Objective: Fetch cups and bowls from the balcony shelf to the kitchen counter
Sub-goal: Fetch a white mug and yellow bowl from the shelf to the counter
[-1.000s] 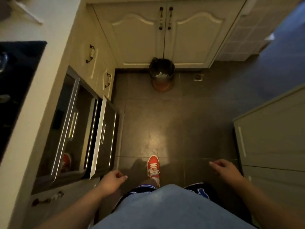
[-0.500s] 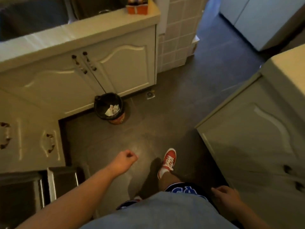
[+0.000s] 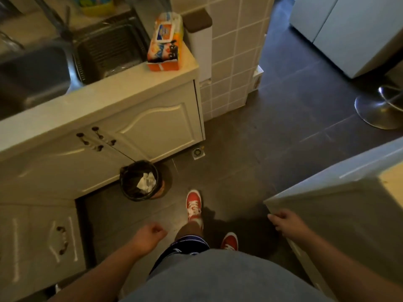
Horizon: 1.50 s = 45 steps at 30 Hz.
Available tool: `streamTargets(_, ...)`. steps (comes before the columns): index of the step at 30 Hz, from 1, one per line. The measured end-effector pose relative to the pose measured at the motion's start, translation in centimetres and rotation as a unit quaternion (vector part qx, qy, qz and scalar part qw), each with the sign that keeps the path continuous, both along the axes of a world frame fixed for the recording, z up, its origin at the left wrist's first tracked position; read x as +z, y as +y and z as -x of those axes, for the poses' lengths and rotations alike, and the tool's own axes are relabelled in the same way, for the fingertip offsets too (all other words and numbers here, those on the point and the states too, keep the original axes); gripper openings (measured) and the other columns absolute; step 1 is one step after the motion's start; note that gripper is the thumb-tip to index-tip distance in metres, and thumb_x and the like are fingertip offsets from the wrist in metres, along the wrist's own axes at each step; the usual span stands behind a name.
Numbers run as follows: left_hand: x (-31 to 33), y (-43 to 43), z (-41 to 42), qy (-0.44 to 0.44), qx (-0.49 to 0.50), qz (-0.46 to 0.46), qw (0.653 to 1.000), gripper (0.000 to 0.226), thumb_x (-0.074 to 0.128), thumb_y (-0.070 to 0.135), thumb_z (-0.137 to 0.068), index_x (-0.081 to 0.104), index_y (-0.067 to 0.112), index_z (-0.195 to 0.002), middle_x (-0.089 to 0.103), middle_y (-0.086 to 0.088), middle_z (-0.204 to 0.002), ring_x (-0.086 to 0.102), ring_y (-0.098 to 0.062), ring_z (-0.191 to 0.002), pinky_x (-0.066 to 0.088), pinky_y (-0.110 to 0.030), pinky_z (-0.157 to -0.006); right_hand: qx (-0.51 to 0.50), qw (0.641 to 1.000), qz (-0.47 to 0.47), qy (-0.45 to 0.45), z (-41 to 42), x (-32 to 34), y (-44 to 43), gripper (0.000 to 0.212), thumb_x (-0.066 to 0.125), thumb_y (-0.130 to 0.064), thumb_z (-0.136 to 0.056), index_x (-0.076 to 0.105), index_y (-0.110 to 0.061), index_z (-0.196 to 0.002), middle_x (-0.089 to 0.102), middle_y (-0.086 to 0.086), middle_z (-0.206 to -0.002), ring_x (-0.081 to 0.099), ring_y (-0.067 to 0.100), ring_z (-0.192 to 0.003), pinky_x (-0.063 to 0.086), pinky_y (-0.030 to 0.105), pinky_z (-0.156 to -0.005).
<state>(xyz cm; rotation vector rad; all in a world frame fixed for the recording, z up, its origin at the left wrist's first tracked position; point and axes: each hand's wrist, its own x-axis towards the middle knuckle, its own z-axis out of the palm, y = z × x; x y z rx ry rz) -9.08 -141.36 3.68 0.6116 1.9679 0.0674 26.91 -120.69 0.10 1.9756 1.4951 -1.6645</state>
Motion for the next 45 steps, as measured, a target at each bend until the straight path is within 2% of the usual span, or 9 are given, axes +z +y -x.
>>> streamTargets(6, -2.4, 9.8, 7.3, -0.003, -0.001, 0.005, 1.000, 0.015, 0.058, 0.028, -0.094, 0.059, 0.014, -0.098, 0.063, -0.007, -0.086, 0.060, -0.018, -0.078, 0.046, -0.029, -0.070, -0.029, 0.999, -0.030, -0.003, 6.1, 0.0, 9.3, 0.018, 0.063, -0.032, -0.089, 0.065, -0.014, -0.092, 0.069, 0.007, -0.086, 0.067, 0.022, -0.077, 0.050, 0.031, -0.064)
streamTargets(10, -2.9, 19.2, 12.2, 0.015, -0.061, 0.001, 0.998, 0.026, 0.060, 0.032, -0.092, 0.065, 0.007, -0.098, 0.067, -0.009, -0.088, 0.062, -0.018, -0.080, 0.046, -0.026, -0.065, -0.126, 0.991, -0.015, -0.034, 7.1, -0.4, 12.9, 0.018, 0.062, -0.033, -0.090, 0.065, -0.015, -0.089, 0.069, 0.010, -0.084, 0.065, 0.025, -0.076, 0.051, 0.035, -0.066)
streamTargets(13, -1.7, 27.8, 13.7, 0.008, -0.090, -0.011, 0.996, 0.025, 0.062, 0.032, -0.091, 0.066, 0.008, -0.098, 0.069, -0.010, -0.094, 0.065, -0.021, -0.087, 0.051, -0.033, -0.078, -0.201, 0.978, -0.010, -0.057, 6.5, -0.7, 14.2, 0.017, 0.066, -0.027, -0.087, 0.067, -0.010, -0.086, 0.070, 0.013, -0.076, 0.064, 0.028, -0.068, 0.050, 0.038, -0.066)
streamTargets(18, 0.4, 42.1, 10.2, -0.005, -0.192, -0.055, 0.980, 0.015, 0.060, 0.037, -0.091, 0.063, 0.023, -0.096, 0.066, -0.001, -0.096, 0.061, -0.014, -0.087, 0.050, -0.030, -0.076, -0.286, 0.953, 0.031, -0.092, 4.7, -1.4, 14.8, 0.022, 0.071, -0.030, -0.083, 0.071, -0.009, -0.083, 0.071, 0.012, -0.081, 0.064, 0.027, -0.075, 0.049, 0.039, -0.076)
streamTargets(22, 0.3, 52.2, 5.6, -0.032, -0.271, -0.073, 0.959, 0.025, 0.062, 0.038, -0.089, 0.064, 0.018, -0.105, 0.067, -0.003, -0.099, 0.062, -0.017, -0.091, 0.048, -0.029, -0.073, -0.313, 0.940, 0.056, -0.123, 4.2, -1.2, 16.7, 0.021, 0.070, -0.034, -0.083, 0.069, -0.020, -0.068, 0.066, -0.006, -0.071, 0.059, 0.007, -0.068, 0.041, 0.027, -0.061)
streamTargets(26, -0.3, 61.0, 1.5, -0.039, -0.306, -0.086, 0.947, 0.029, 0.065, 0.033, -0.089, 0.066, 0.008, -0.103, 0.069, -0.011, -0.097, 0.065, -0.026, -0.091, 0.051, -0.034, -0.079, -0.403, 0.906, 0.090, -0.092, 2.8, -2.0, 21.7, 0.025, 0.069, -0.024, -0.085, 0.064, -0.003, -0.073, 0.066, 0.014, -0.069, 0.059, 0.025, -0.060, 0.043, 0.028, -0.060)
streamTargets(28, -0.7, 64.7, 0.1, -0.046, -0.303, -0.078, 0.949, 0.027, 0.065, 0.031, -0.089, 0.066, 0.007, -0.101, 0.070, -0.014, -0.096, 0.066, -0.029, -0.090, 0.053, -0.035, -0.078, -0.444, 0.887, 0.107, -0.061, 1.6, -2.0, 25.8, 0.022, 0.064, -0.018, -0.089, 0.056, -0.001, -0.077, 0.058, 0.016, -0.067, 0.050, 0.024, -0.054, 0.036, 0.025, -0.053)
streamTargets(39, -2.0, 77.4, -1.2, -0.013, -0.229, 0.003, 0.973, 0.026, 0.060, 0.025, -0.093, 0.062, 0.002, -0.104, 0.067, -0.019, -0.102, 0.064, -0.030, -0.092, 0.052, -0.037, -0.077, -0.335, 0.941, 0.014, -0.038, -6.2, -1.1, 53.9, 0.025, 0.063, -0.030, -0.089, 0.064, -0.007, -0.081, 0.067, 0.012, -0.077, 0.060, 0.022, -0.066, 0.046, 0.031, -0.060)
streamTargets(45, -3.1, 85.5, -2.0, -0.006, -0.230, 0.034, 0.973, 0.019, 0.059, 0.029, -0.094, 0.060, 0.011, -0.099, 0.065, -0.010, -0.097, 0.062, -0.021, -0.086, 0.049, -0.033, -0.075, -0.301, 0.954, -0.006, -0.013, -7.3, -0.6, 67.2, 0.020, 0.062, -0.027, -0.091, 0.064, -0.008, -0.088, 0.065, 0.012, -0.080, 0.058, 0.021, -0.067, 0.046, 0.032, -0.060)
